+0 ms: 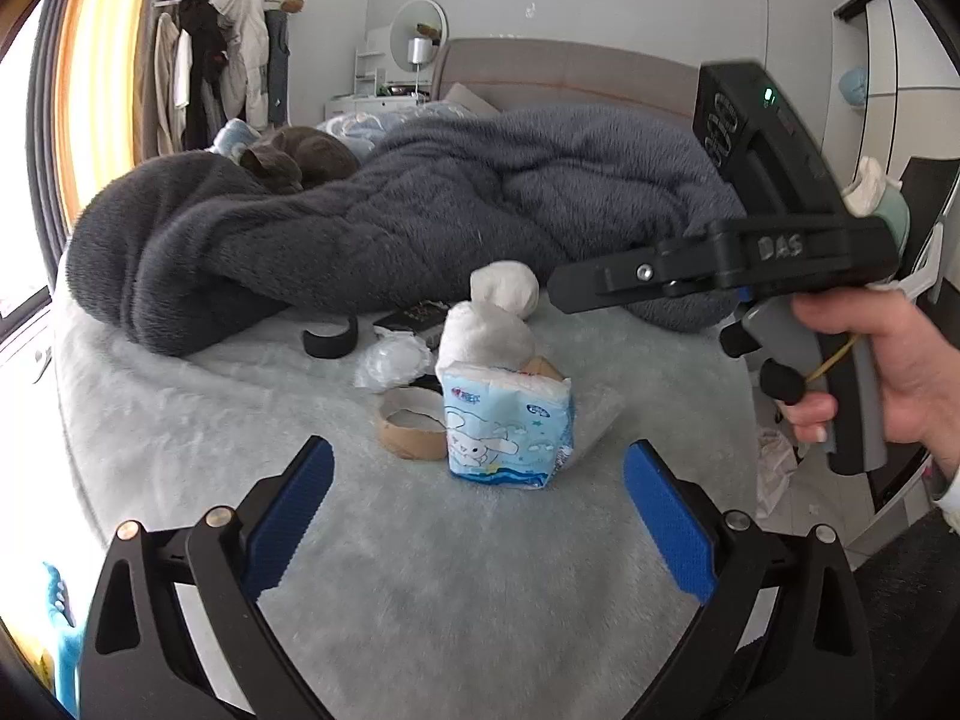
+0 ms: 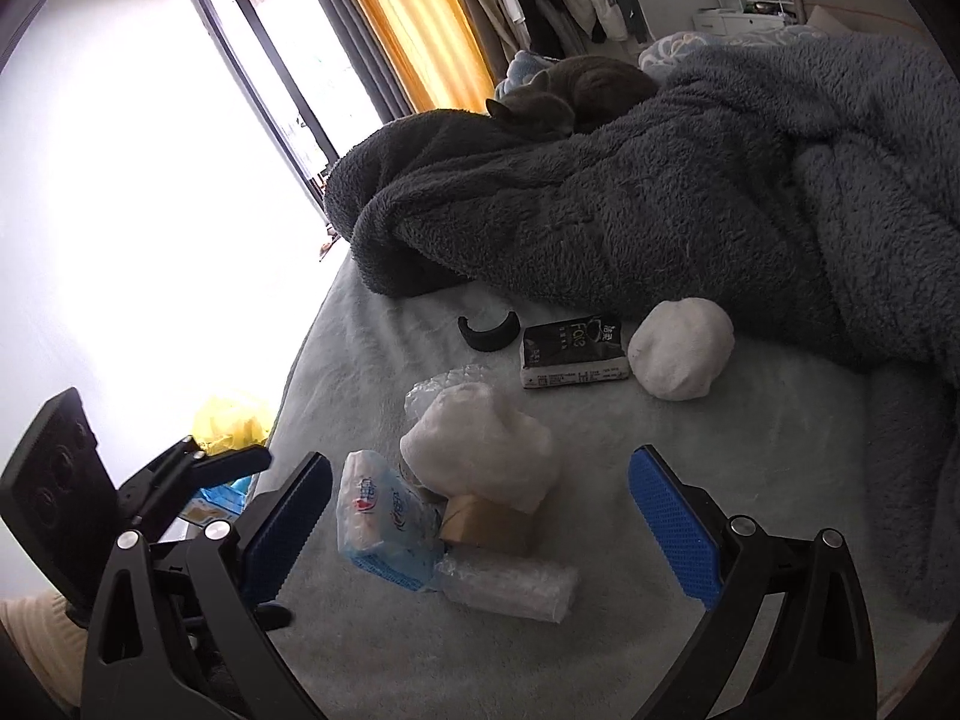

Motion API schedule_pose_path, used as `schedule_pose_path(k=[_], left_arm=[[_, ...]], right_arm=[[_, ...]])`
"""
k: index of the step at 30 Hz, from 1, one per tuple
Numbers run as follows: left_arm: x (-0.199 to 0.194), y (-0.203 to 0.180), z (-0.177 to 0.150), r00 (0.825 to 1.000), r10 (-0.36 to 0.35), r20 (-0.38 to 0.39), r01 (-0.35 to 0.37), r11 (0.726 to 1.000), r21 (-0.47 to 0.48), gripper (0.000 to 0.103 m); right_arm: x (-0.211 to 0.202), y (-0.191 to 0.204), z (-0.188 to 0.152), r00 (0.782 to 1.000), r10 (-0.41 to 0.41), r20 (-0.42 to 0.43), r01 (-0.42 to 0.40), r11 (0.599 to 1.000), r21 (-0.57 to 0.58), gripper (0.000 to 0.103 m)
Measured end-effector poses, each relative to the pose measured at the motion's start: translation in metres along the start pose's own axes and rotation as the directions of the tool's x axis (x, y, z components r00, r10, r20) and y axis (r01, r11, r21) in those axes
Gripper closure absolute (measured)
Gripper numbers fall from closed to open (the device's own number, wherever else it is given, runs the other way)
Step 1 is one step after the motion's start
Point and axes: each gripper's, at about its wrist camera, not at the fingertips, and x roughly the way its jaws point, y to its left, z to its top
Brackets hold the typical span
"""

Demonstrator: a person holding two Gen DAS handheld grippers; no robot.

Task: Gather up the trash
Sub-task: 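Move both tools toward the small items on the bed, then grasp the blue-and-white tissue pack with the left tool while the right tool grasps white crumpled tissue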

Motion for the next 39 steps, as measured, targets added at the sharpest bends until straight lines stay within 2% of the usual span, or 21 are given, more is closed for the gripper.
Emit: schedule_pose_path(k=[4, 8, 12, 15, 18, 19, 23, 28, 31, 39], left_arm=[[0.016, 0.001, 0.003, 1.000, -0.023, -0.004, 0.023, 0.999, -0.024, 0.005], [0.029, 0.003, 0.006, 0.997, -0.076, -0.010, 0.075, 0.995, -0.059, 0.006], [0.041, 0.004, 0.010, 0.994, -0.104, -0.020, 0.102, 0.991, -0.086, 0.019], [0.045, 0.006, 0.012, 0.992, -0.123, -0.018, 0.120, 0.986, -0.118, 0.021], [0.046, 0.009, 0.012, 0.991, -0.133, -0.013, 0.129, 0.980, -0.153, 0.033], [0.047, 0.010, 0.011, 0.992, -0.127, -0.017, 0.123, 0.979, -0.163, 0.040], [0.040, 0.013, 0.010, 0.996, -0.092, -0.017, 0.089, 0.985, -0.151, 0.048], [0.022, 0.022, 0.009, 0.998, -0.067, 0.012, 0.068, 0.985, -0.157, 0.049], [0.008, 0.029, 0.008, 0.999, -0.045, 0.029, 0.049, 0.985, -0.163, 0.049], [-0.018, 0.053, -0.002, 0.997, 0.075, 0.009, -0.073, 0.987, -0.144, 0.049]], right_arm=[[0.007, 0.000, 0.000, 1.000, 0.019, -0.020, -0.019, 1.000, 0.003, 0.003], [0.009, -0.006, 0.001, 0.999, 0.036, -0.017, -0.036, 0.999, 0.031, 0.003], [0.006, -0.011, 0.004, 0.999, 0.050, 0.014, -0.050, 0.996, 0.068, 0.003], [0.004, -0.011, 0.005, 0.998, 0.053, 0.029, -0.055, 0.996, 0.075, 0.003], [0.007, -0.012, 0.005, 0.998, 0.050, 0.036, -0.053, 0.995, 0.084, 0.004], [0.008, -0.012, 0.005, 0.998, 0.049, 0.040, -0.052, 0.995, 0.085, 0.004], [0.013, -0.008, 0.006, 0.998, 0.037, 0.042, -0.040, 0.995, 0.087, 0.006], [0.017, 0.007, 0.010, 0.998, -0.006, 0.055, 0.004, 0.999, 0.040, 0.009], [0.025, 0.017, 0.012, 0.997, -0.065, 0.052, 0.065, 0.998, 0.002, 0.019], [0.045, 0.034, 0.012, 0.984, -0.179, 0.018, 0.180, 0.982, -0.051, 0.039]])
